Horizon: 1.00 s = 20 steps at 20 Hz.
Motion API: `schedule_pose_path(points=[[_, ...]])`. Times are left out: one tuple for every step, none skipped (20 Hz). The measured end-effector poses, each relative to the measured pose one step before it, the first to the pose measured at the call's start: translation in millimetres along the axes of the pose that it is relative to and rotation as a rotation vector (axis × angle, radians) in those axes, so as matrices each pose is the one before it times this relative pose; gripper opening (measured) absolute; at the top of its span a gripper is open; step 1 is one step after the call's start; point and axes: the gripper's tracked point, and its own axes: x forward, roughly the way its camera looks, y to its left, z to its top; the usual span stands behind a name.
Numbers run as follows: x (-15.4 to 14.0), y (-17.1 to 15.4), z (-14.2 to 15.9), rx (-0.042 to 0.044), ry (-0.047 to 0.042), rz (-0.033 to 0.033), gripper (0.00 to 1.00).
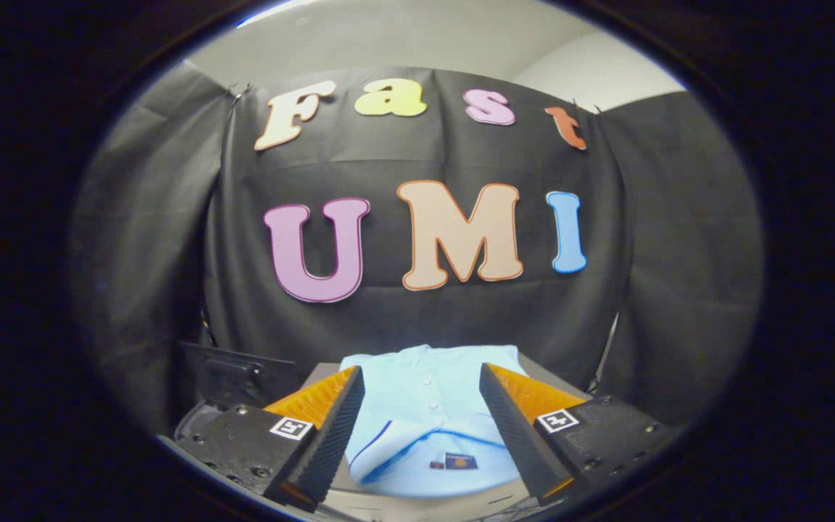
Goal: Put the clothes into the washing machine and then close the washing machine lid.
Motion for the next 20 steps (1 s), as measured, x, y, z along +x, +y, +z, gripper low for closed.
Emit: schedule_pose_path(points=[[12.71,11.96,-6.67,0.01456,0.06268,0.04884,0.96],[15.56,2.82,-1.41,0.03040,0.03718,0.00647,0.96],[13.26,-3.14,-7.23,0.01903,0.04963,-0.01154,0.97],[10.48,-4.42,-4.61,0.00956,0.03886,-0.01930,0.97],[10.65,-3.73,-4.81,0.01221,0.03182,-0.01931,0.98],[8.77,-1.62,-5.43,0.01431,0.02818,-0.01003,0.98],[8.53,-0.87,-7.99,0.01210,0.03557,0.00212,0.97],[8.78,-0.25,-9.51,0.01214,0.04208,-0.00187,0.97],[8.33,-2.98,-13.62,-0.00319,0.04282,-0.00786,0.97],[6.33,-3.44,-8.79,-0.01178,0.02563,-0.01171,0.97],[4.17,1.32,-3.45,-0.00836,0.00578,-0.00682,0.98],[2.39,2.00,-3.94,-0.01127,0.01782,0.00079,0.98],[0.57,-0.33,-0.87,-0.01194,0.01093,-0.00006,0.98],[2.49,-0.70,-0.64,-0.00557,0.00785,-0.00306,0.98],[1.97,-1.39,-3.07,0.00344,0.01933,-0.00649,0.98],[2.20,-1.27,-4.34,0.00853,0.02926,-0.00680,0.98],[2.64,-0.32,-5.17,0.00935,0.03647,-0.00261,0.96],[0.89,-3.01,-0.83,0.01439,0.01803,-0.01047,0.95],[4.10,-4.45,2.54,0.01083,-0.00792,-0.01935,0.87],[1.06,-4.12,0.09,0.00111,0.00689,-0.01908,0.80]])
